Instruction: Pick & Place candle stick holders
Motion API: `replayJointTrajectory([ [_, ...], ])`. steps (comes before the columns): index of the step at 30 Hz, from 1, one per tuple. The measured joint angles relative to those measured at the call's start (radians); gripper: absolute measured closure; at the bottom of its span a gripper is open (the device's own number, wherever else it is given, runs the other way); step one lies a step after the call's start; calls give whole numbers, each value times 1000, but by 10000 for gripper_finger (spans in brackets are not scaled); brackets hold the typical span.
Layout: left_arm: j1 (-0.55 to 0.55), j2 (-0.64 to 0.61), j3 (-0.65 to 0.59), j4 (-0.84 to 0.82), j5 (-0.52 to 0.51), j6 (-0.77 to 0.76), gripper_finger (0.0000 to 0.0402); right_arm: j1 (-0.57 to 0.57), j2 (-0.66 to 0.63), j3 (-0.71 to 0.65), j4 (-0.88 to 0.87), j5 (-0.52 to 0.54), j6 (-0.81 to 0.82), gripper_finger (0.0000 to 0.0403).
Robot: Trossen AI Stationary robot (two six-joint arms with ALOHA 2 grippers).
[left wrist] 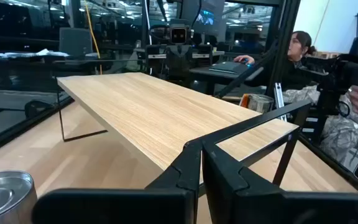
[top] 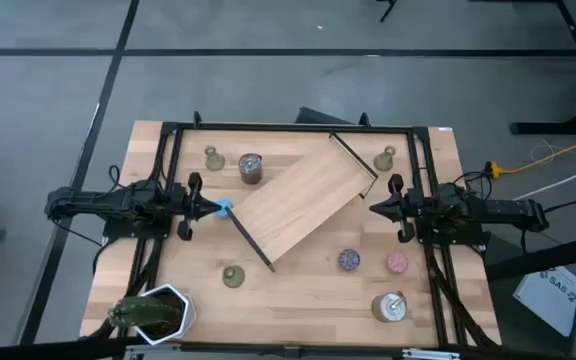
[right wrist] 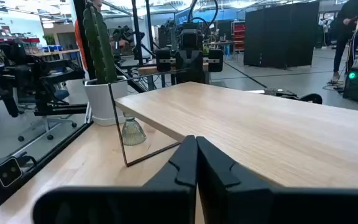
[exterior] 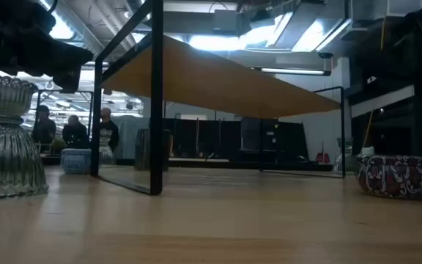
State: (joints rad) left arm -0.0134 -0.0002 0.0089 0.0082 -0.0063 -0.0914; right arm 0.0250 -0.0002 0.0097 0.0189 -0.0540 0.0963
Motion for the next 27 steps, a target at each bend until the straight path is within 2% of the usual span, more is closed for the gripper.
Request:
replayJointTrajectory([
  [27,0,0,0,0,0,0,391,0,0,0,1,0,27,398],
])
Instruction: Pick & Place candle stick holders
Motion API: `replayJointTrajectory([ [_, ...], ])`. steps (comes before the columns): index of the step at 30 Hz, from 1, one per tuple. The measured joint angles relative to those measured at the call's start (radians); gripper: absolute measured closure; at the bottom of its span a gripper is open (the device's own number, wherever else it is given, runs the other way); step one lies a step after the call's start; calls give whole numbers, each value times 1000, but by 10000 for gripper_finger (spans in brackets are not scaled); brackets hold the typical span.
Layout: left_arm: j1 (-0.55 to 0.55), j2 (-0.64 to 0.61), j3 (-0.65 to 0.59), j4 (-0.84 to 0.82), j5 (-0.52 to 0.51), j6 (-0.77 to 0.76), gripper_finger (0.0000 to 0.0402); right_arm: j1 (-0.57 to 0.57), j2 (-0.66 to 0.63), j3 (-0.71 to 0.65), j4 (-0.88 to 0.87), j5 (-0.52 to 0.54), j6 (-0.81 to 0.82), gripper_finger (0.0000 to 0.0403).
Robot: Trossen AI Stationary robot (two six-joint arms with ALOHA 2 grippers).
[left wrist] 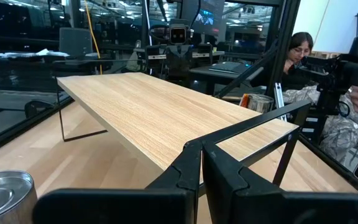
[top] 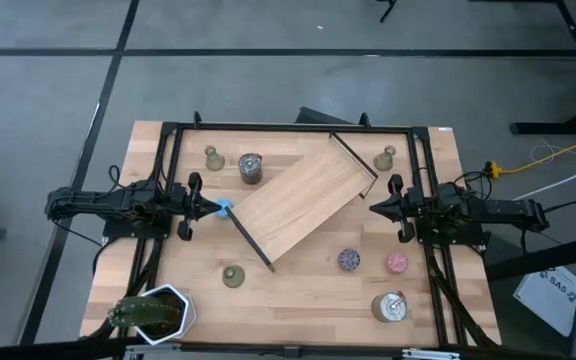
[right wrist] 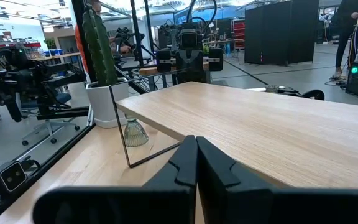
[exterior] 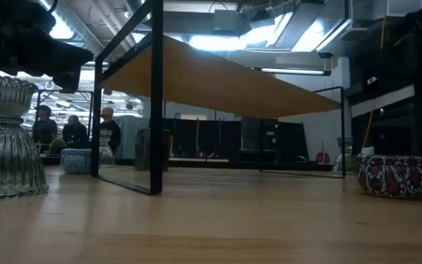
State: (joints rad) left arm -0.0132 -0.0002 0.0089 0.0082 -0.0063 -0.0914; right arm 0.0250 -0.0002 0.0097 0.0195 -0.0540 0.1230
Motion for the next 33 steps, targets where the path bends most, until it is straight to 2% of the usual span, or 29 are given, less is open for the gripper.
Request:
replayJointTrajectory([
  [5,0,0,0,0,0,0,389,0,0,8,16,0,27,398],
  [19,0,0,0,1,0,0,390,0,10,227,-123,24,80,398],
  [33,0,0,0,2,0,0,391,0,119,455,-248,27,79,398],
])
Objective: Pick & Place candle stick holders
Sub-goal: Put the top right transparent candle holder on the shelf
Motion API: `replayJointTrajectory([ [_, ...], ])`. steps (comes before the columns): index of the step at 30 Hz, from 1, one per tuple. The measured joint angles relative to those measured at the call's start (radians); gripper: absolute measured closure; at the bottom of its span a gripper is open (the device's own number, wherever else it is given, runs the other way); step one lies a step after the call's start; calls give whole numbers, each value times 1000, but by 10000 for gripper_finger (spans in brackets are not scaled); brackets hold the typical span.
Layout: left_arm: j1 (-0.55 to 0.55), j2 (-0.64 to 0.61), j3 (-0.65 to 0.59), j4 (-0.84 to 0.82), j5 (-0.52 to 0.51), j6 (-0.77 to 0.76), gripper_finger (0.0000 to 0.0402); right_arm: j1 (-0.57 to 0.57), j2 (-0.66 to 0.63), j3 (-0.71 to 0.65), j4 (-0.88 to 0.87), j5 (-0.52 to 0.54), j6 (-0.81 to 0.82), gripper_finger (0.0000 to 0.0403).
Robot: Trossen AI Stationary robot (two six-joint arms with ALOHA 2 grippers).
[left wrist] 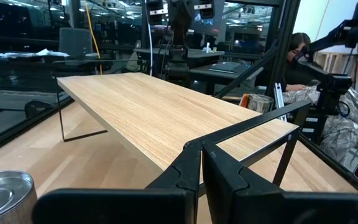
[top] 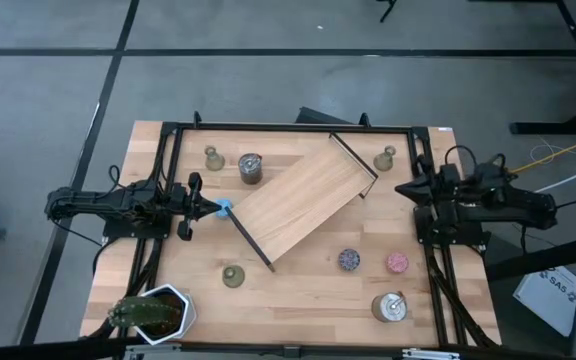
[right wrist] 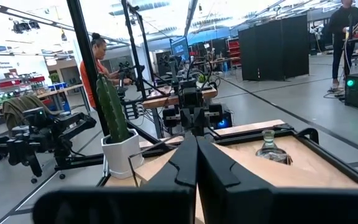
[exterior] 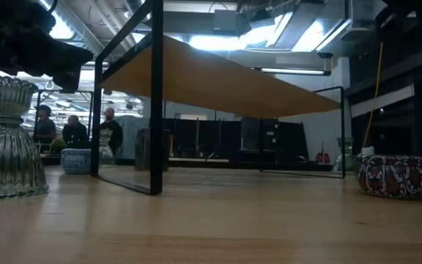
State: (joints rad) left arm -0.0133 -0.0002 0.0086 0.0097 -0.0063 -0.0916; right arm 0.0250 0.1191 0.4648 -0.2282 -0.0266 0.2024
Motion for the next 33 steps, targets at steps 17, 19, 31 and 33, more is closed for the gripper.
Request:
replayJointTrajectory([
  [17,0,0,0,1,0,0,389,0,206,240,-18,19,-7,398],
  [19,0,0,0,1,0,0,389,0,228,266,-19,33,-8,398],
  [31,0,0,0,1,0,0,389,0,300,324,-23,52,-8,398],
  [33,0,0,0,1,0,0,391,0,301,324,-23,52,-8,398],
])
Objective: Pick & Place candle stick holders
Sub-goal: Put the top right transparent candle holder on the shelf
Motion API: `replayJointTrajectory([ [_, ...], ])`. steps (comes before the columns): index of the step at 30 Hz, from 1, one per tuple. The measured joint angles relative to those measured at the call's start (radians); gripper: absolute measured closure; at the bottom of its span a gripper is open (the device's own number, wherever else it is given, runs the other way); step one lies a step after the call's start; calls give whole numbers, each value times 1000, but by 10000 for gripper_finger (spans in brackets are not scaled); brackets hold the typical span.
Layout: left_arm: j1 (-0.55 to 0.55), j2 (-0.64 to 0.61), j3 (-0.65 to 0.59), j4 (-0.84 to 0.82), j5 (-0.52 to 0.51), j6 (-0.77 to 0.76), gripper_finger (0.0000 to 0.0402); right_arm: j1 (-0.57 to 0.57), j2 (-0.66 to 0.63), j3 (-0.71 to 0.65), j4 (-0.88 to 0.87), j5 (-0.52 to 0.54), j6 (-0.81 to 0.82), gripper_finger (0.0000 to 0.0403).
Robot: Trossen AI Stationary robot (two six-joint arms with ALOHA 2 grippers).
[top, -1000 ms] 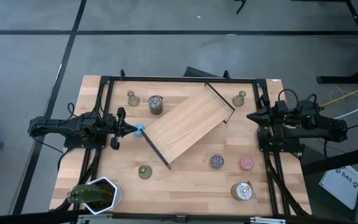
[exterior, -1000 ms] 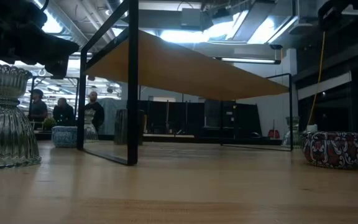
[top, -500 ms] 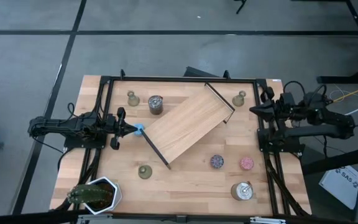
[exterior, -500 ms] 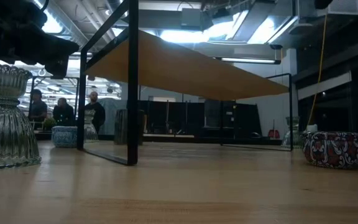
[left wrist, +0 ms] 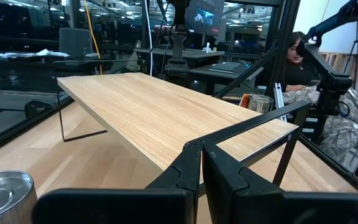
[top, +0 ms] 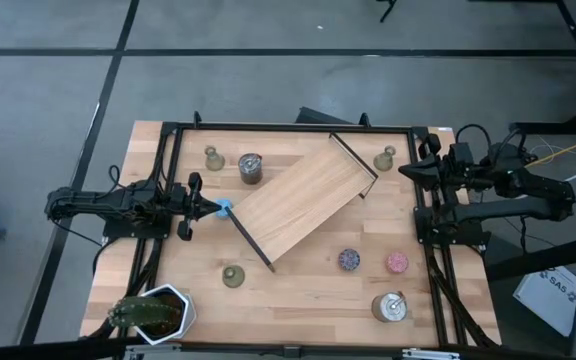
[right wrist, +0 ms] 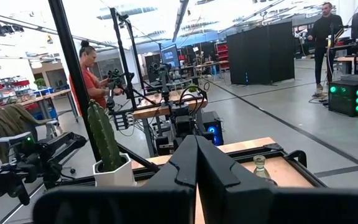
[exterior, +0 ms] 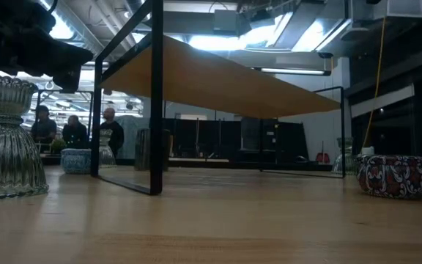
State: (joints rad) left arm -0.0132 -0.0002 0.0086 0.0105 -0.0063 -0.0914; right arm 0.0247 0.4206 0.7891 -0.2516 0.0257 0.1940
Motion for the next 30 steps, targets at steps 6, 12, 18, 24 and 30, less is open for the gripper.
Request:
replayJointTrajectory([
  [6,0,0,0,0,0,0,389,0,4,0,0,0,0,398],
  [12,0,0,0,0,0,0,391,1,4,0,0,-11,0,398],
  [18,0,0,0,0,0,0,389,0,5,0,1,-6,0,398],
  [24,0,0,0,0,0,0,391,0,6,0,1,-3,0,398],
  [30,0,0,0,0,0,0,389,0,6,0,1,-3,0,398],
])
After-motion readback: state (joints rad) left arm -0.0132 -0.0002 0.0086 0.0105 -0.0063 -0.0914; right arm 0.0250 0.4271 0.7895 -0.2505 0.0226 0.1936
